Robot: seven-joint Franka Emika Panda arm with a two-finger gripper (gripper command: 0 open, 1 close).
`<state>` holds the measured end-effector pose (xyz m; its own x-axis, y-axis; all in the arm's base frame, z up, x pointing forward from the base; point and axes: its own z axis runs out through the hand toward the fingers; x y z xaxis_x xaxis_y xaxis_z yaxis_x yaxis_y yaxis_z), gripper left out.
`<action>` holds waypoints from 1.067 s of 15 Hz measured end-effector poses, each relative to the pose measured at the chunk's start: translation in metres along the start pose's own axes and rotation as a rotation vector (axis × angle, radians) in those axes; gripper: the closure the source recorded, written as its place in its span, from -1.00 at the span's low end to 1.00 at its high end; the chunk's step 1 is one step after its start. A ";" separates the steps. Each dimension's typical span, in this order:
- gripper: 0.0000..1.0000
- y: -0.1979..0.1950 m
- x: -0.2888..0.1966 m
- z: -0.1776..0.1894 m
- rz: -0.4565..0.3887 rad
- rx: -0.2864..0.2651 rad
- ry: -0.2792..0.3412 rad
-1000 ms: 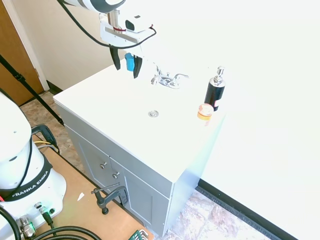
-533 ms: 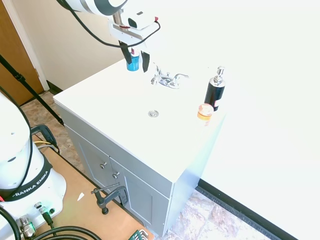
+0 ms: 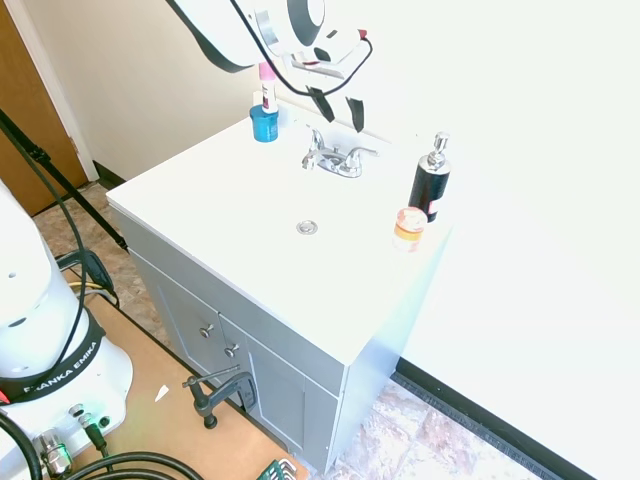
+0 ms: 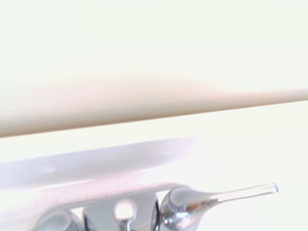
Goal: Turn on the cold water
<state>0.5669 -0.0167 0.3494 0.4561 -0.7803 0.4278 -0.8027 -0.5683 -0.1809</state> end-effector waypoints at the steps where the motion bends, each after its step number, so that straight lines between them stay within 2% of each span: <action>1: -1.00 -0.005 0.006 0.009 0.002 -0.004 0.014; 6: -1.00 -0.015 0.032 0.055 0.018 -0.061 0.043; 9: -1.00 0.000 0.040 0.076 0.019 -0.118 0.052; 12: -1.00 0.011 0.046 0.086 0.013 -0.148 0.053; 14: -1.00 0.020 0.049 0.090 0.017 -0.163 0.045; 16: -1.00 0.028 0.051 0.094 0.018 -0.185 0.000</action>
<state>0.6042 -0.0969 0.2835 0.4408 -0.7902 0.4257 -0.8677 -0.4965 -0.0231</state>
